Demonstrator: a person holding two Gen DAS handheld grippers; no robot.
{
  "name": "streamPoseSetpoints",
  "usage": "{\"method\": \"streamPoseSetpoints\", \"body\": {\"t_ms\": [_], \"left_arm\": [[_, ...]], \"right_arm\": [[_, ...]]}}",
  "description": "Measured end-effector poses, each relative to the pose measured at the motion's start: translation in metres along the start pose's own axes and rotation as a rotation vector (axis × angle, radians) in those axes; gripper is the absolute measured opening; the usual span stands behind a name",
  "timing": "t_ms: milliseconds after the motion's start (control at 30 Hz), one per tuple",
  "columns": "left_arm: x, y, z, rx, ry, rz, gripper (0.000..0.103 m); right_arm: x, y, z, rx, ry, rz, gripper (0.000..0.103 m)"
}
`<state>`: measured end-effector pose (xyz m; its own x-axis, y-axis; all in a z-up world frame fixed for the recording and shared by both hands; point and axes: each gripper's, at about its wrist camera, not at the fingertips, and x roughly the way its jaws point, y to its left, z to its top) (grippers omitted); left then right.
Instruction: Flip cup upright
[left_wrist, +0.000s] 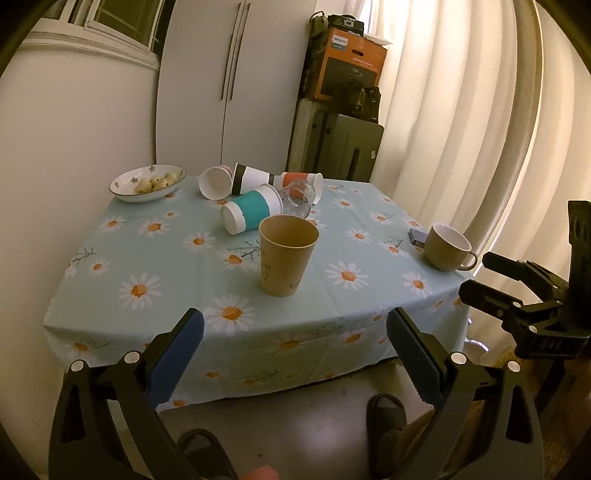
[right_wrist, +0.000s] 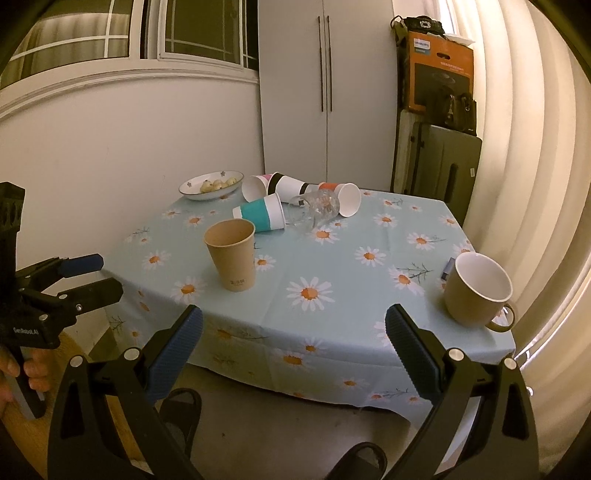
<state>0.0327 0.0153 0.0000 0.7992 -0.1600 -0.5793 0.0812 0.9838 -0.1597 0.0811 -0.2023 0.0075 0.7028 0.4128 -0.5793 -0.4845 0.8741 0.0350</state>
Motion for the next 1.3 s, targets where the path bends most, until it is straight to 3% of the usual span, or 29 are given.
{"method": "streamPoseSetpoints", "body": {"t_ms": [1300], "left_arm": [[0.0017,-0.0018,-0.0030,-0.006,0.015,0.000,0.097]], "right_arm": [[0.0078,0.0027,-0.0042,-0.007,0.019,-0.006,0.098]]}}
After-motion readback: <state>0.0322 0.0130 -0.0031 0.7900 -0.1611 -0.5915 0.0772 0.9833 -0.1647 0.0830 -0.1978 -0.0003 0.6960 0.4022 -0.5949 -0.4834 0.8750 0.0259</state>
